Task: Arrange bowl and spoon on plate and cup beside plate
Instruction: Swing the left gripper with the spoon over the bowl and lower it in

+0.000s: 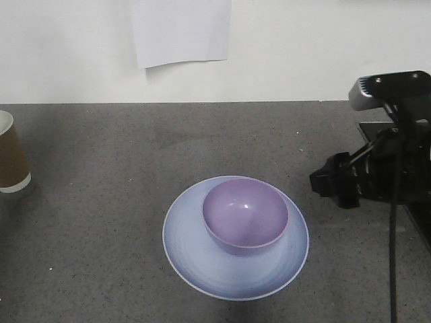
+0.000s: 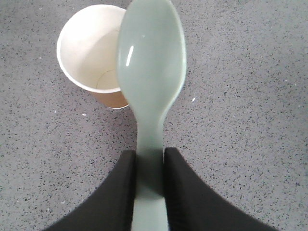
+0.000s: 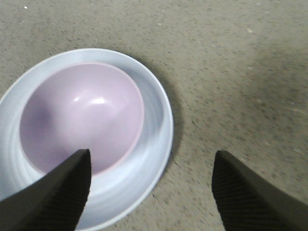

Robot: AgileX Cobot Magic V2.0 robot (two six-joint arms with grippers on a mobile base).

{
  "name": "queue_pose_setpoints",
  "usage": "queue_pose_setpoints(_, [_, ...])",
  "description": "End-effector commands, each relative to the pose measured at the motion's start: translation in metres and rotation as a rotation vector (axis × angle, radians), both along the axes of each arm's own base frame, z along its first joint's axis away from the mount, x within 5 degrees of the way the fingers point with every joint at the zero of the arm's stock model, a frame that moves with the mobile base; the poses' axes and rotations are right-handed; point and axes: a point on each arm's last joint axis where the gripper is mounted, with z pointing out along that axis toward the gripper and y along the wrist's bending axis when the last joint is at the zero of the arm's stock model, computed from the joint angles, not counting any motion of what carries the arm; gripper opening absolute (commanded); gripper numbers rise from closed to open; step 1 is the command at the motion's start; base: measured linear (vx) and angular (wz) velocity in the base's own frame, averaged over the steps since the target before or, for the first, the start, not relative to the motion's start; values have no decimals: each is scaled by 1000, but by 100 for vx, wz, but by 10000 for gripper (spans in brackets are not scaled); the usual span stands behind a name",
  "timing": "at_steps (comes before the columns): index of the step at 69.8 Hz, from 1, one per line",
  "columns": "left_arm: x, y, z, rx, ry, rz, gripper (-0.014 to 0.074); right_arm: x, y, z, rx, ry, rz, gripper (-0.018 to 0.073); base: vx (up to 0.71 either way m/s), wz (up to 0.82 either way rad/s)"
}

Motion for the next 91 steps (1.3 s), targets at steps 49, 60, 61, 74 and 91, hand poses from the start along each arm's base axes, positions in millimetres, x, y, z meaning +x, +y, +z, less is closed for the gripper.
queue_pose_setpoints(49, [-5, -3, 18, -3, -92, 6, -6, -56, -24, 52, 40, -215, -15, 506, 0, 0])
queue_pose_setpoints(60, [-8, -12, 17, -62, -71, -95, -6, -56, -24, 52, 41, -219, -15, 506, 0, 0])
queue_pose_setpoints(61, [-8, -14, 17, -74, -74, -110, -6, -56, -24, 52, 41, -219, -15, 506, 0, 0])
queue_pose_setpoints(74, [-9, -43, 22, -191, -102, -309, -8, -56, -24, 52, 44, -224, -15, 506, 0, 0])
queue_pose_setpoints(91, [-16, -110, 21, -175, -82, -563, -8, -55, -23, 53, 51, -236, -15, 506, 0, 0])
